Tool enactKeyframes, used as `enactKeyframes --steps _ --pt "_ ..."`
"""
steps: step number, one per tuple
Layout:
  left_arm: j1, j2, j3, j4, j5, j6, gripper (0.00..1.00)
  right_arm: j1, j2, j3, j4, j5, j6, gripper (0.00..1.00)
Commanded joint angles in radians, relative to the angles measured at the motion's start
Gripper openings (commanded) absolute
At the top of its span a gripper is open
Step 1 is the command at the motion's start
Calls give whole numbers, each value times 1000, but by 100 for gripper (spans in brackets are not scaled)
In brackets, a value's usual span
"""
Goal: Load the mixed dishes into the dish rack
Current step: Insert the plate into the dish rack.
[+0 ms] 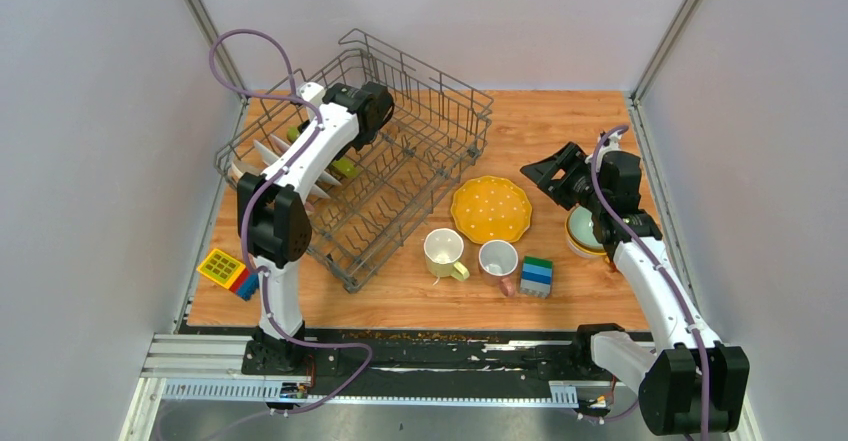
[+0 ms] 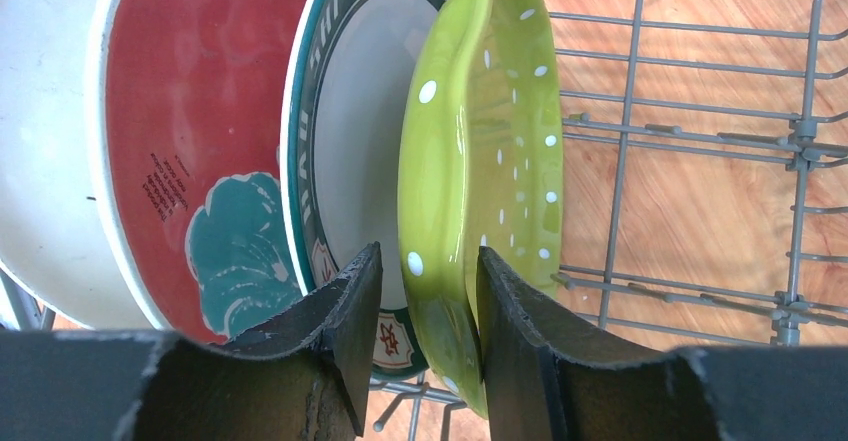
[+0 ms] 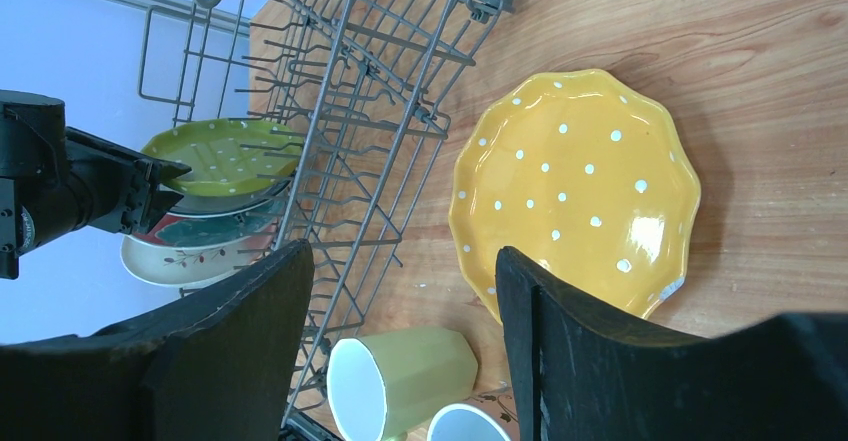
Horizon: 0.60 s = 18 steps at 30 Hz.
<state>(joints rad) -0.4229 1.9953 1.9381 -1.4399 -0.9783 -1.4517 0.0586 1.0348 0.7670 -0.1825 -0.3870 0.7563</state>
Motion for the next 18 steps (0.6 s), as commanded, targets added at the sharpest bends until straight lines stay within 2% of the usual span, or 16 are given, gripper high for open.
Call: enactKeyframes --steps 1,10,15,18 --pt "6 -40 26 -17 -36 -7 48 3 1 39 34 -12 -17 68" --pt "6 -55 27 -12 -33 23 64 3 10 39 34 -12 -20 68" --pt "6 -61 29 -2 -30 44 66 3 22 46 35 -21 -19 68" --pt "6 -64 29 -4 -36 59 70 4 29 46 39 -33 -16 68"
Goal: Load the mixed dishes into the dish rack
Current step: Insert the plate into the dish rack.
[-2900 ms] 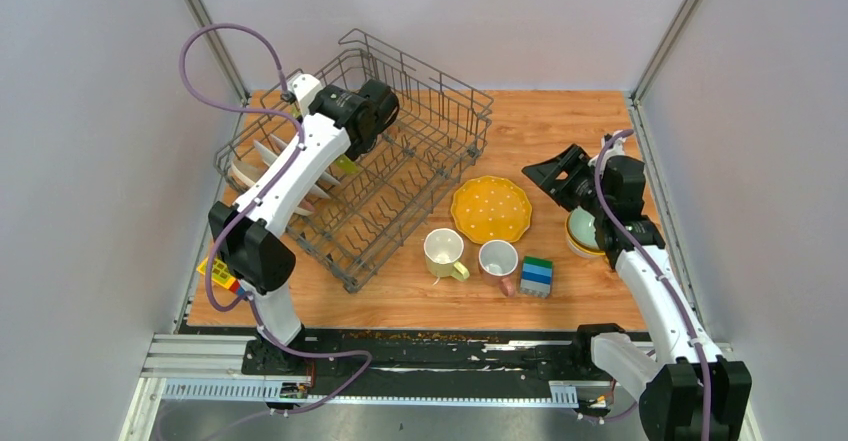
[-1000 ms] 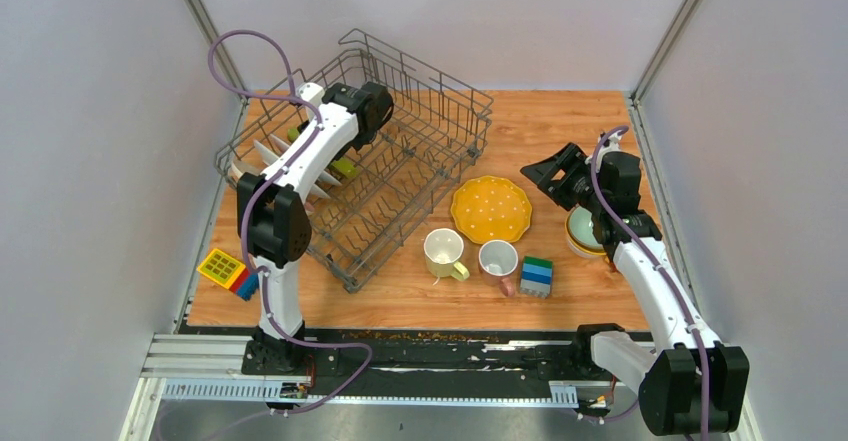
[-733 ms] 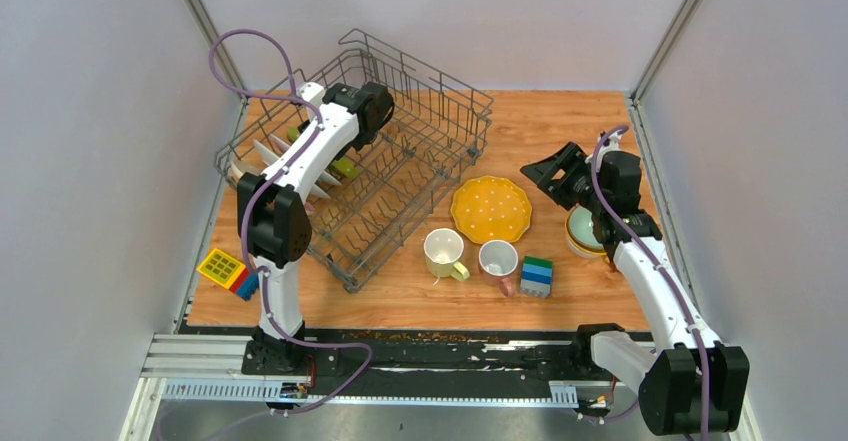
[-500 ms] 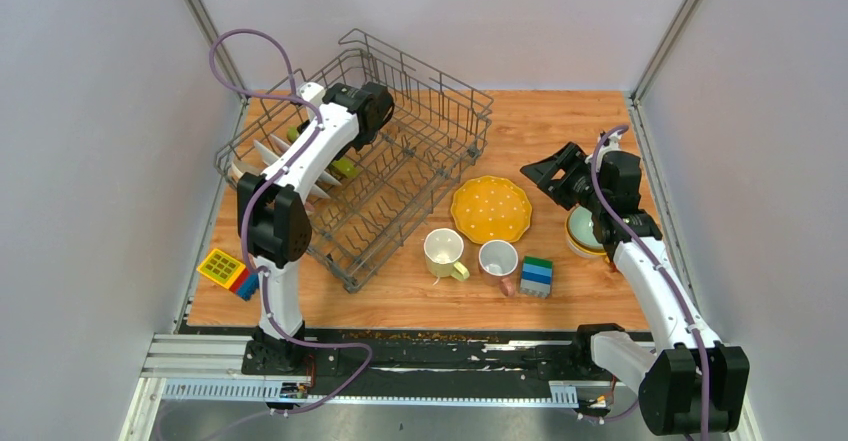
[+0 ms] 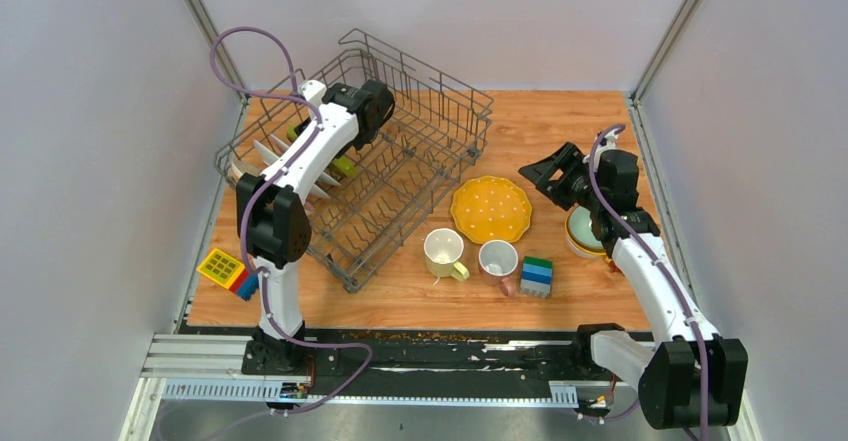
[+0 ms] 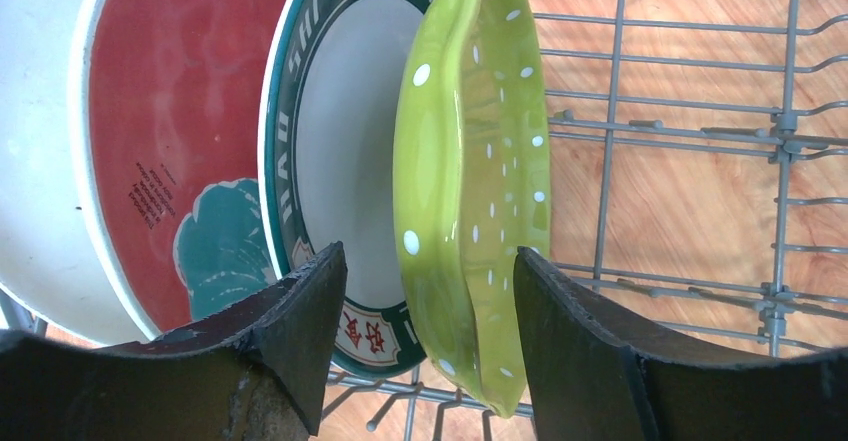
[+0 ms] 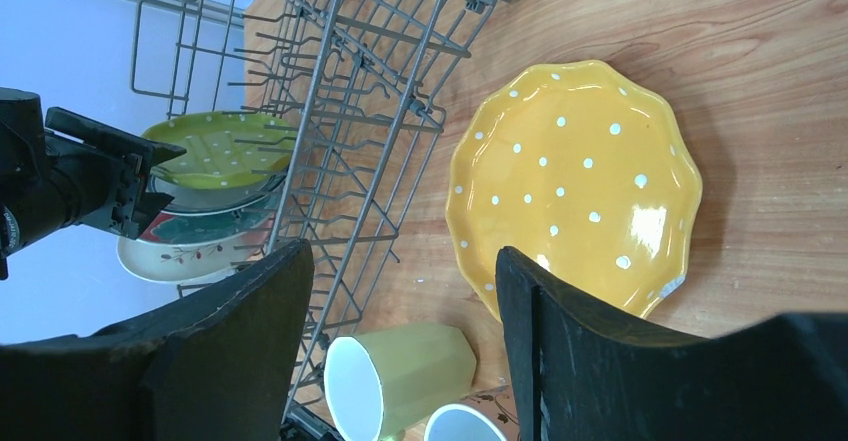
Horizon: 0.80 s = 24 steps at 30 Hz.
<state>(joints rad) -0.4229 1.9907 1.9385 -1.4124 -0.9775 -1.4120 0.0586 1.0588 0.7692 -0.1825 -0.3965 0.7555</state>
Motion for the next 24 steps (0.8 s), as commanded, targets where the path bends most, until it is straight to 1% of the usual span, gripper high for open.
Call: enactKeyframes --steps 1,7,24 --pt "6 -61 31 -33 -39 23 72 3 8 45 40 -27 -15 68" --pt "6 -71 31 -36 -52 33 78 4 14 47 44 -35 -12 68" --pt "6 -92 25 -33 -50 50 81 4 9 42 44 -35 -12 68"
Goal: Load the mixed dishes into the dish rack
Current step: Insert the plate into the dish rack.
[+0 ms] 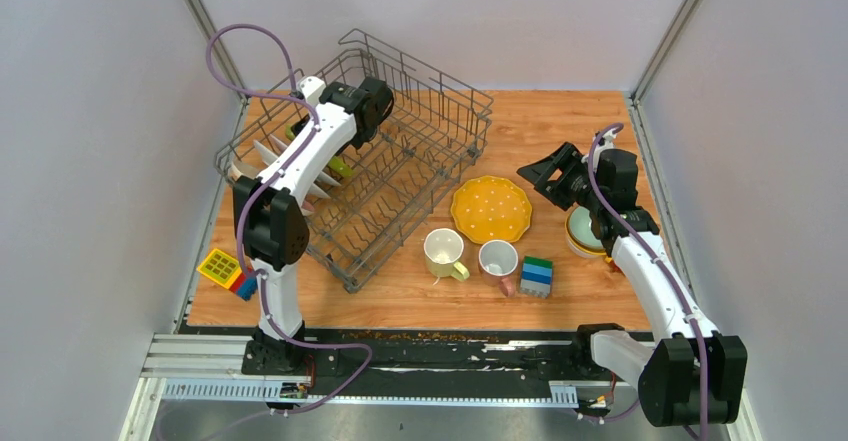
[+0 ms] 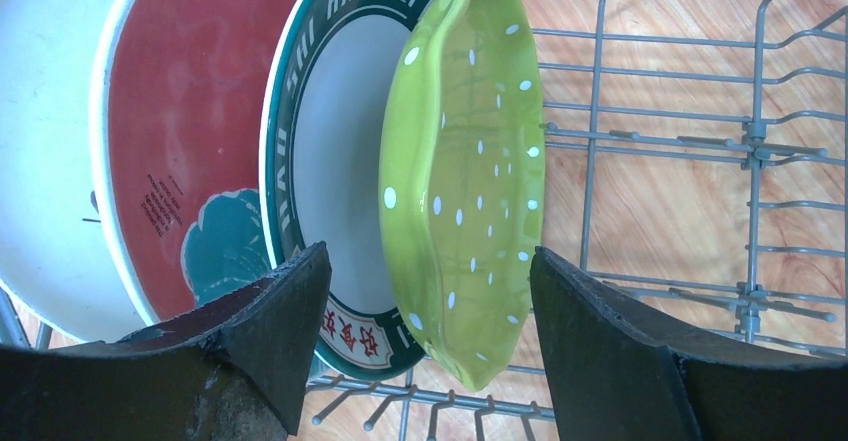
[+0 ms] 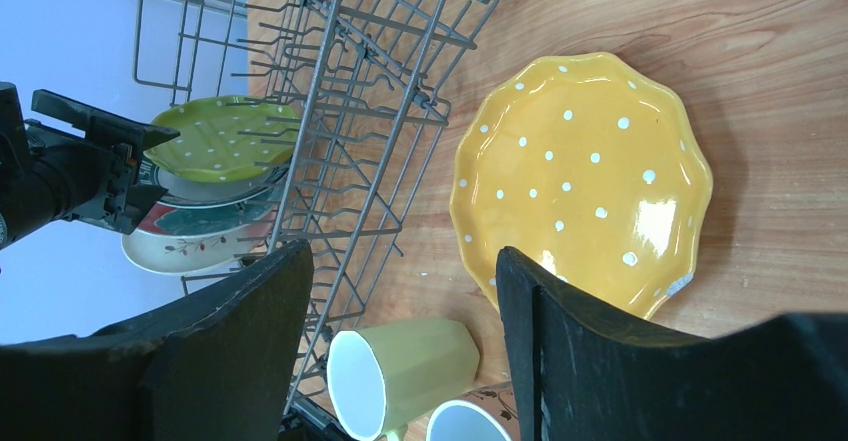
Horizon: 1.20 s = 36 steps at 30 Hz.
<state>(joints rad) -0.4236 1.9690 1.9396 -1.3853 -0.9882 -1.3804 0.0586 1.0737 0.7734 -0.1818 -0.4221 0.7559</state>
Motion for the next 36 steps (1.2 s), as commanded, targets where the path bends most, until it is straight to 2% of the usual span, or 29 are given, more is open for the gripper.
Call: enactKeyframes --steps 1,5,12,15,19,27,30,33,36 --pt "6 -75 23 -54 -37 28 82 3 -6 38 44 -8 -12 68" --pt "6 -109 10 -4 -30 107 87 3 6 32 44 9 -23 68" --pt "6 -245 -122 217 31 326 98 -2 37 8 52 34 -57 68" --pt "6 -355 -246 383 101 474 100 -5 87 12 37 29 -74 69" --pt "7 -423 -332 473 137 541 100 -6 122 12 35 14 -79 69" --pt "8 -674 -558 734 252 696 100 -4 195 26 22 -63 -70 69" --pt "8 -745 -644 877 380 771 100 6 218 26 38 -114 -31 68" --pt "8 -803 -737 1007 534 829 100 18 222 19 33 -68 -37 68" --pt "8 -824 -769 1059 643 862 100 18 221 12 8 -8 -55 68"
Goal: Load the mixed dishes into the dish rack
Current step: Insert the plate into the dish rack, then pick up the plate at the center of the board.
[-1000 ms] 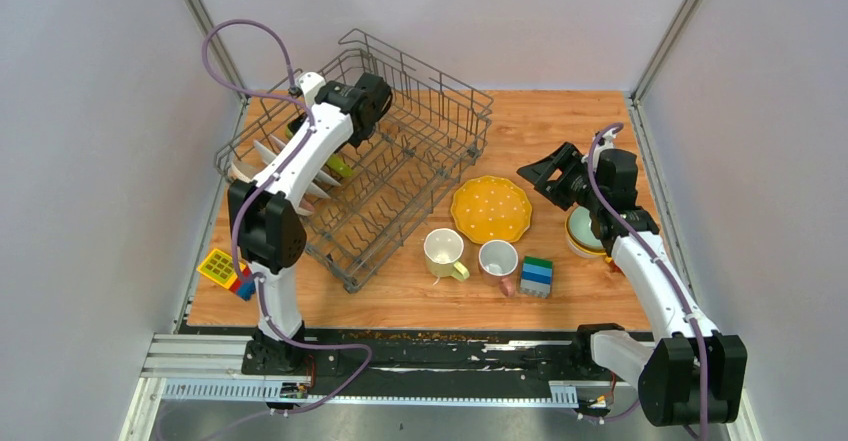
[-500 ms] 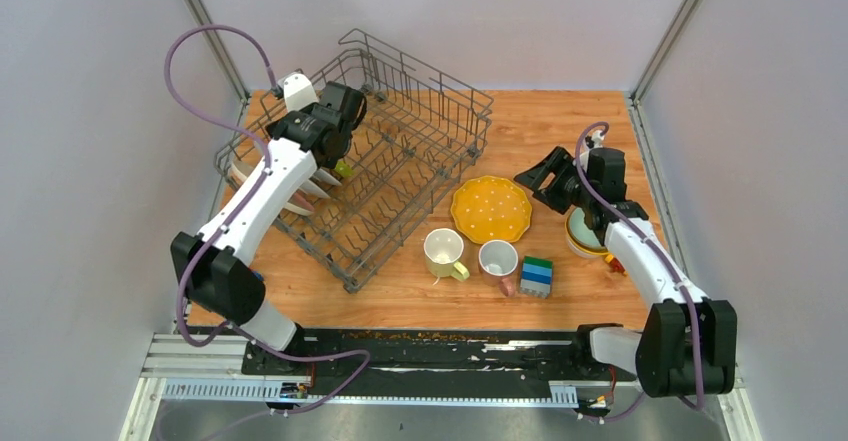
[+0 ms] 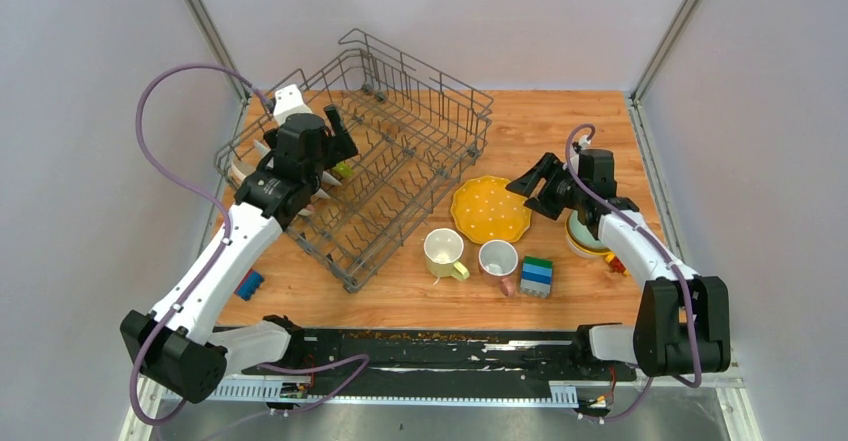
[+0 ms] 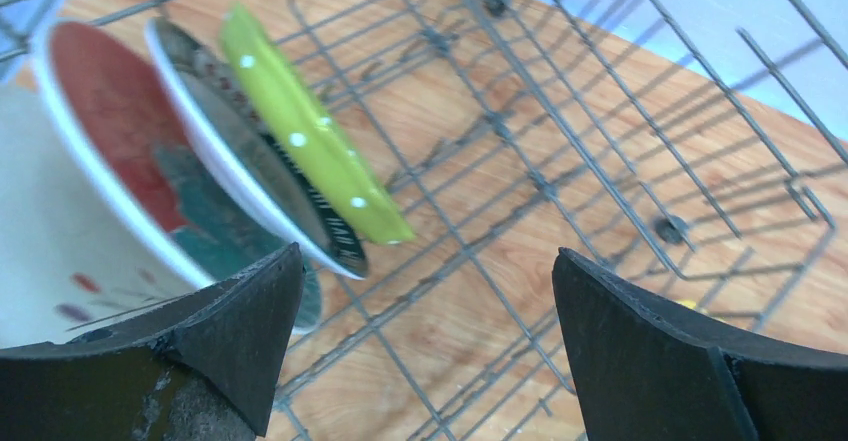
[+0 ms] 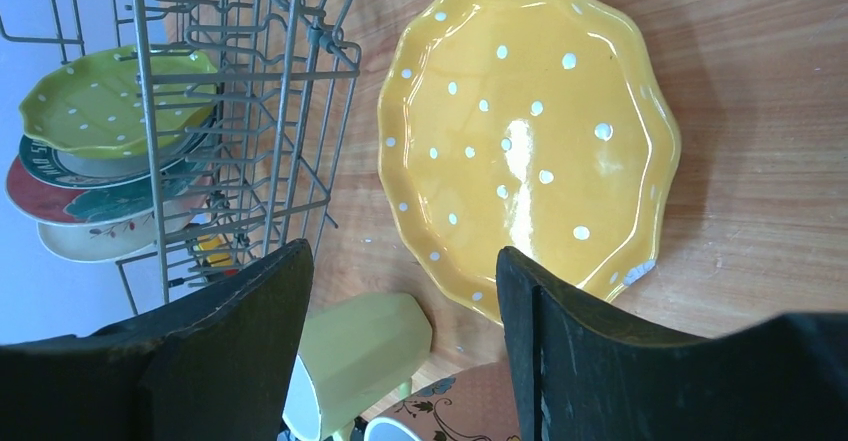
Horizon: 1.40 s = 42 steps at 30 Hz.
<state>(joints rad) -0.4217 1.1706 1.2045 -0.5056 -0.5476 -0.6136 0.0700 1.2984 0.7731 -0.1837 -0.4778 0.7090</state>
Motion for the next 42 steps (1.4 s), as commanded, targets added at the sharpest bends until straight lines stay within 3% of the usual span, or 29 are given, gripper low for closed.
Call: enactKeyframes --steps 1,15,33,42 --pt "6 -29 -41 195 258 110 100 6 -2 15 -3 61 -14 68" --pt "6 -66 -126 329 711 119 100 15 74 8 -86 188 -66 65" --pt "5 -55 -108 297 776 135 100 44 238 62 -101 297 -92 57" --pt "6 -20 -90 303 799 120 100 72 334 118 -103 381 -99 48"
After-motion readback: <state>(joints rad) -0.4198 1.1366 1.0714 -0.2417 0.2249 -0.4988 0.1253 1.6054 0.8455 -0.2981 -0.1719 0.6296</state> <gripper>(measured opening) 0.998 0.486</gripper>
